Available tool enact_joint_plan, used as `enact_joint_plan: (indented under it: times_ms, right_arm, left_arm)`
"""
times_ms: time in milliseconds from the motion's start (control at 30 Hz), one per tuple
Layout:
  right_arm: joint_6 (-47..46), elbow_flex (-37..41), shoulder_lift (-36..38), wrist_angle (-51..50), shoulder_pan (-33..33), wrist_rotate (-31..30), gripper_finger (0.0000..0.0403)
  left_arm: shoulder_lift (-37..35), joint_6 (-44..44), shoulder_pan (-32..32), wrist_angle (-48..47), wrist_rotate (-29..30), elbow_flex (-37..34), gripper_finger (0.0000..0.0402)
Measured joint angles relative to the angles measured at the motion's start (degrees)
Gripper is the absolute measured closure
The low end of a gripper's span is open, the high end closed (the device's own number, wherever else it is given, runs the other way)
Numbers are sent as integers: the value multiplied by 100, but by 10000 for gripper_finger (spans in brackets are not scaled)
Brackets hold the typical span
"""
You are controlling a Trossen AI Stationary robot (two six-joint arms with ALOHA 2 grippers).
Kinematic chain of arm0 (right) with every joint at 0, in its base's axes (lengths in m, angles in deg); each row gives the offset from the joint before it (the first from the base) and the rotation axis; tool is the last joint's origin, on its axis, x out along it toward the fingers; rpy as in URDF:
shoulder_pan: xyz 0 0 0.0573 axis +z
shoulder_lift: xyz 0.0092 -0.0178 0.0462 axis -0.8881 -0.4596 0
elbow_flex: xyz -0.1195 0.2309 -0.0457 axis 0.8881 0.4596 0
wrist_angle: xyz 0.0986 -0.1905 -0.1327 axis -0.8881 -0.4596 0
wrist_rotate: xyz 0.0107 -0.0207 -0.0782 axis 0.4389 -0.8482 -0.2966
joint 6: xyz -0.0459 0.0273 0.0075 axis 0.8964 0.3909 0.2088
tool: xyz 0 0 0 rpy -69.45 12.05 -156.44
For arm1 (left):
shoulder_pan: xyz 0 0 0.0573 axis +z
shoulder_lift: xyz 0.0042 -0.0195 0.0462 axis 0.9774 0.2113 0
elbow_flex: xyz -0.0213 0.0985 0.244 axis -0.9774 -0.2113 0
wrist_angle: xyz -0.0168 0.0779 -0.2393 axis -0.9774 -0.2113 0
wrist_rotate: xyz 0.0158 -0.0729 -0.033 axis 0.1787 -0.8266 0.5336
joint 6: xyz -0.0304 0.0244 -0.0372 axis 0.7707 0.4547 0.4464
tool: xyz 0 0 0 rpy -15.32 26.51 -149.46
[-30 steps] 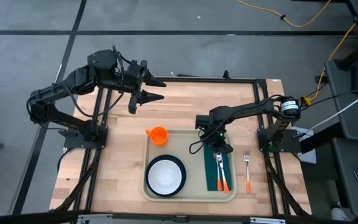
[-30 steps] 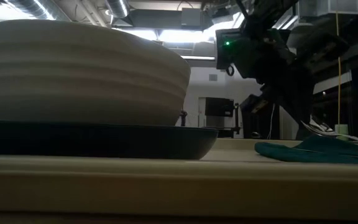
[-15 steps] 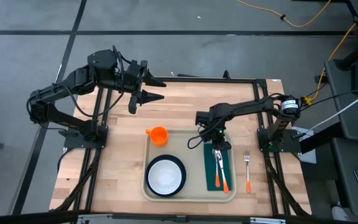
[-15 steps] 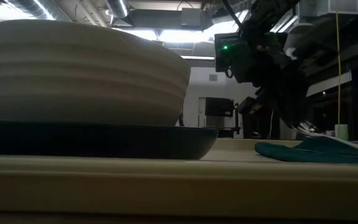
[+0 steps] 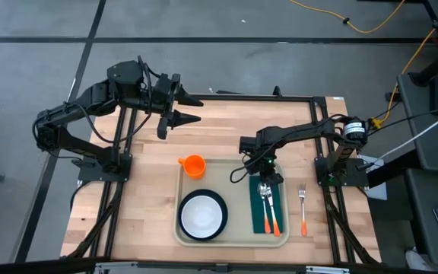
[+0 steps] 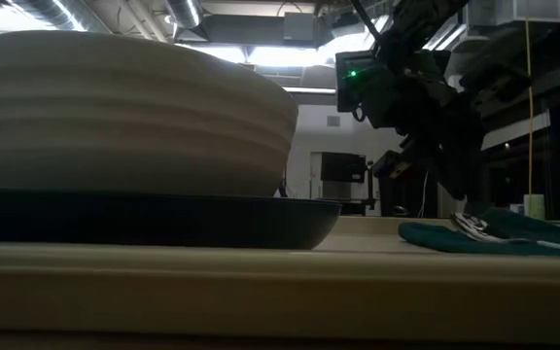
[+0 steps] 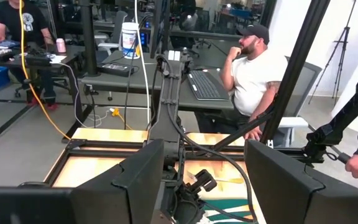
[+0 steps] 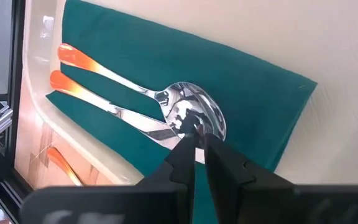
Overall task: Set up tray
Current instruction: Put the orange fork on the green napkin to the left of the orange spoon
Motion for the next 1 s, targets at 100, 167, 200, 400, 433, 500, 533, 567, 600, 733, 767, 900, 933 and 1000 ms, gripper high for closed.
enact_joint_plan:
  times_ms: [100, 167, 200, 400, 433, 500, 533, 567, 600, 733, 767, 900, 933, 1000]
  right_arm:
    - [-151, 2, 0, 38, 0, -57, 361]
    - [-351, 2, 0, 69, 0, -213, 360]
    - [-463, 2, 0, 52, 0, -245, 358]
    - [-1149, 7, 238, -351, 0, 192, 356]
    - [-1315, 7, 351, -398, 0, 348, 356]
    - [-1628, 6, 669, -410, 17, 600, 356]
    - [-1767, 5, 869, -376, 45, 663, 356]
    - [-1917, 6, 1077, -326, 81, 650, 356]
    - [-2107, 4, 1315, -229, 123, 597, 356]
    - [-2969, 4, 2373, 452, 299, -11, 357]
    - [-3217, 4, 2640, 666, 343, -224, 357]
    - [-4218, 104, 3672, 1652, 583, -1530, 357]
    - [-4428, 186, 3889, 1862, 652, -1883, 357]
    - [-4878, 363, 4262, 2117, 779, -2469, 357]
  left_arm:
    - [0, -1, 0, 0, 0, 0, 185]
    - [0, 0, 0, -3, 1, 0, 185]
    - [0, -1, 0, -12, 2, 0, 185]
    - [0, -5, 0, -229, 7, 0, 185]
    - [0, -5, 0, -296, 9, 0, 185]
    - [2, -7, -1, -390, 12, 0, 185]
    - [2, -19, -1, -395, 12, 0, 185]
    - [2, -48, -2, -381, 12, 0, 185]
    - [2, -88, 0, -346, 17, 0, 185]
    - [2, -254, -2, -244, 24, 0, 185]
    - [2, -257, -1, -233, 24, -11, 185]
    - [2, -243, -20, 73, 27, -176, 185]
    - [2, -228, -49, 308, 32, -267, 185]
    - [0, -222, -102, 754, 31, -492, 185]
